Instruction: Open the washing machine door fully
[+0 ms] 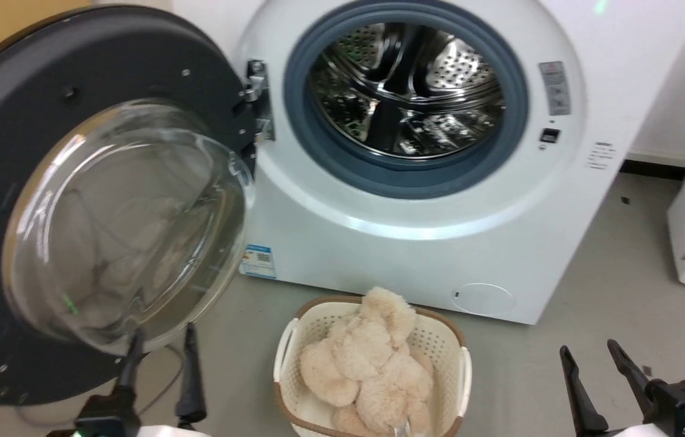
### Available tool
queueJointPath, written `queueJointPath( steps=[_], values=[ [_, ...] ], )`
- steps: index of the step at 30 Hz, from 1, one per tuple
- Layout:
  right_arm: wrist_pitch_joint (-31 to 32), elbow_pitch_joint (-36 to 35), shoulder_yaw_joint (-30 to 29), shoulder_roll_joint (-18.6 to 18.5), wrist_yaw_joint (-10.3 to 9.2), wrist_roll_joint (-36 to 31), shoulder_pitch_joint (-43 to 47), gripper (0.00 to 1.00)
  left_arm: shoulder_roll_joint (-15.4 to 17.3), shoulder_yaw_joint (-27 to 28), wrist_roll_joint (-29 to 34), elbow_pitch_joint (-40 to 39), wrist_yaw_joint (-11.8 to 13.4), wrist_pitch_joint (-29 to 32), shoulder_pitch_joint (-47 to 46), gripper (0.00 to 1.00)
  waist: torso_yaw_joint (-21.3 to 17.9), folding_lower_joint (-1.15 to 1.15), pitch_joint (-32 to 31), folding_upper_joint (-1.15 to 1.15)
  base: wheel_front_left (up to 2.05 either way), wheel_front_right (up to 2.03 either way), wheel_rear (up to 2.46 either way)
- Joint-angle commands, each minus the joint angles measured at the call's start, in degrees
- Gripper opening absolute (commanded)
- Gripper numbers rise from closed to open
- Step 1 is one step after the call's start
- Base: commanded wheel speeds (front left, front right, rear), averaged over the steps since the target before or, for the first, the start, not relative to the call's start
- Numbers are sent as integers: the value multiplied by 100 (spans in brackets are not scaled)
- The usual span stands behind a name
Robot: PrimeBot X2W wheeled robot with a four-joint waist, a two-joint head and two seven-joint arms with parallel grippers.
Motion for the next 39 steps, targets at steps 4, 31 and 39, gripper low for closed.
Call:
queueJointPath(
  steps=[4,31,39],
  values=[
    [3,-127,-39,14,2,-122,63,100,91,-273,186,153,-151,161,-226,100,-475,1,-20,0,0,0,0],
    [111,-248,201,-1,0,-130,98,0,151,-583,216,803,-203,422,-304,0,-1127,1,-72,0,0,0,0],
    [122,-228,217,0,0,-143,40,0,120,-529,276,750,-230,487,-325,0,-1139,1,-57,0,0,0,0]
  ],
)
